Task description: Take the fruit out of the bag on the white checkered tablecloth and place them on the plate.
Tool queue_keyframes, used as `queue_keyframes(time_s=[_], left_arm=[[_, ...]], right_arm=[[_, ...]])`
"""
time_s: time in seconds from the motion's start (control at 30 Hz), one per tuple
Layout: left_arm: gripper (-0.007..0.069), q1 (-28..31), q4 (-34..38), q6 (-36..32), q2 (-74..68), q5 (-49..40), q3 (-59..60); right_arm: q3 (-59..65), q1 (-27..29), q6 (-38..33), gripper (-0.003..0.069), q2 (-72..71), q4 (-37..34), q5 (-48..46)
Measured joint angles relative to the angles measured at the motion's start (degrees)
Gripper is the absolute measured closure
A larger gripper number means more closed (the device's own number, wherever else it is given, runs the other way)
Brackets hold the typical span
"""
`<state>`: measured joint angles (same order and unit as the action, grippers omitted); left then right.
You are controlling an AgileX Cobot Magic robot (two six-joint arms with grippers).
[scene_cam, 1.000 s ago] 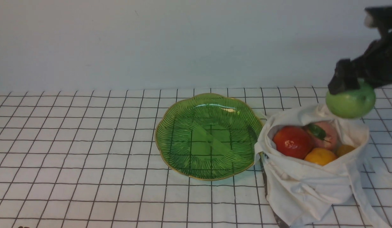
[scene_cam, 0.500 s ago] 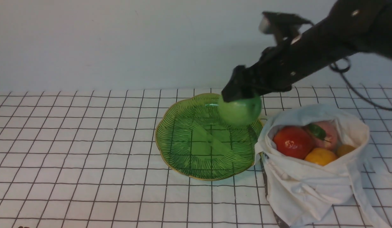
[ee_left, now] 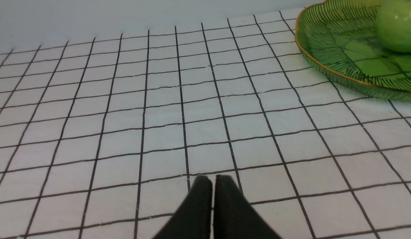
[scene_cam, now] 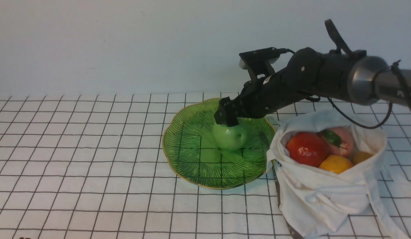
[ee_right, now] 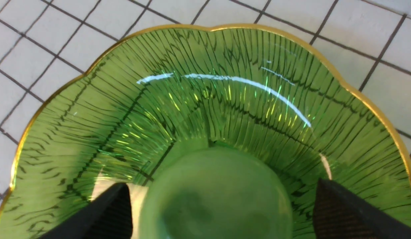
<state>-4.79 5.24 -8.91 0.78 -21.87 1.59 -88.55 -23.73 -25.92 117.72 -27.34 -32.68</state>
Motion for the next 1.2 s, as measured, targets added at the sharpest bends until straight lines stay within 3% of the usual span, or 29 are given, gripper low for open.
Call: queue_keyframes(time_s=[0.2, 0.3, 0.43, 0.57, 0.7, 0.97, 1.07, 1.2], left_arm=[[0.0632, 0.00, 0.00, 0.00, 0.00, 0.00, 0.00], [0.0632, 0.00, 0.00, 0.00, 0.00, 0.00, 0.00], [0.0632, 0.00, 0.00, 0.00, 0.00, 0.00, 0.00], [0.0632, 0.00, 0.00, 0.00, 0.00, 0.00, 0.00], [0.0632, 0.00, 0.00, 0.00, 0.00, 0.00, 0.00], [0.0632, 0.00, 0.00, 0.00, 0.00, 0.00, 0.00], [0.0632, 0.00, 0.00, 0.00, 0.00, 0.00, 0.00], [0.0632, 0.00, 0.00, 0.00, 0.00, 0.00, 0.00]], right_arm=[[-6.65, 0.00, 1.48, -0.0020, -0.18, 6.64, -10.52], [-14.56, 0.00, 4.00, 0.0041, -1.21, 10.74, -21.67], [-27.92, 0.00, 8.50, 0.0218, -3.08, 16.48, -35.74], [-37.10, 0.11, 13.84, 0.0457, -6.40, 23.99, -38.27], [-36.63, 0.47, 18.22, 0.0645, -13.72, 30.45, -39.61], [-19.87, 0.51, 22.38, 0.0671, -35.70, 32.91, -39.86], [-6.05, 0.51, 25.09, 0.0671, -49.27, 32.96, -39.85], [12.22, 0.51, 26.60, 0.0672, -64.63, 32.96, -32.28]])
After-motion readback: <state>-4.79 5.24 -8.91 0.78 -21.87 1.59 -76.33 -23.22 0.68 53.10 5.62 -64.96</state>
